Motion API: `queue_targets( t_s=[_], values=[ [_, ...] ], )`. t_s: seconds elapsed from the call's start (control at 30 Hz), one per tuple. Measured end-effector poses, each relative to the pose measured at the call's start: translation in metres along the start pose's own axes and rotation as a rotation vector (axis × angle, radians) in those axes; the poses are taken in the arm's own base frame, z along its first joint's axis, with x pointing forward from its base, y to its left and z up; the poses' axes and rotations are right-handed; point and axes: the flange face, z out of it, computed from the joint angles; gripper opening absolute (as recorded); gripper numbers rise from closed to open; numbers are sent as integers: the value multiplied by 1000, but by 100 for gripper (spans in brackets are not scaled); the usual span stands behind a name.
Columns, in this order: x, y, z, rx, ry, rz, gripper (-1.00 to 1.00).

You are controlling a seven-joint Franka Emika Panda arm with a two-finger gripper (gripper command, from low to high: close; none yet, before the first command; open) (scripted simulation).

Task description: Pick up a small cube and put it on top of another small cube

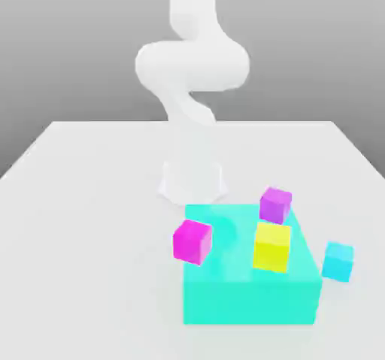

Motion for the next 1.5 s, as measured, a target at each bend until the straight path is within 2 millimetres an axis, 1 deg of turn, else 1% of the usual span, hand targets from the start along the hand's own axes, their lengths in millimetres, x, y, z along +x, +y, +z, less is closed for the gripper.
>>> queue_targets(
  t_s=[0.07,0.17,0.27,0.37,0.47,0.53,0.57,0.6,0.67,0.7,0.73,0.8,0.93,0.97,1.17,1.2,1.27,1.4,1.5],
  values=[
    [-25,-13,48,-20,-73,-88,0],
    [-71,-27,110,-45,-175,-219,0],
    [-126,-35,165,-67,-275,-353,0],
    [-188,-34,211,-87,-373,-489,0],
    [-254,-24,249,-106,-469,-629,0],
    [-299,-13,269,-117,-533,-722,0],
    [-323,-6,277,-122,-565,-773,0],
    [-351,0,282,-121,-600,-834,0],
    [-395,20,294,-131,-663,-931,0],
    [-415,32,299,-138,-694,-976,0],
    [-429,43,305,-144,-717,-1006,0],
    [-446,56,320,-150,-734,-1026,0],
    [-468,77,351,-150,-740,-1032,0],
    [-471,80,355,-151,-740,-1033,-100],
    [-473,82,357,-152,-740,-1033,-100],
    [-471,80,355,-152,-740,-1033,-100],
    [-463,72,343,-151,-740,-1033,-100],
    [-443,55,312,-152,-739,-1035,-100],
    [-420,52,291,-151,-735,-1060,-100]
  ],
)
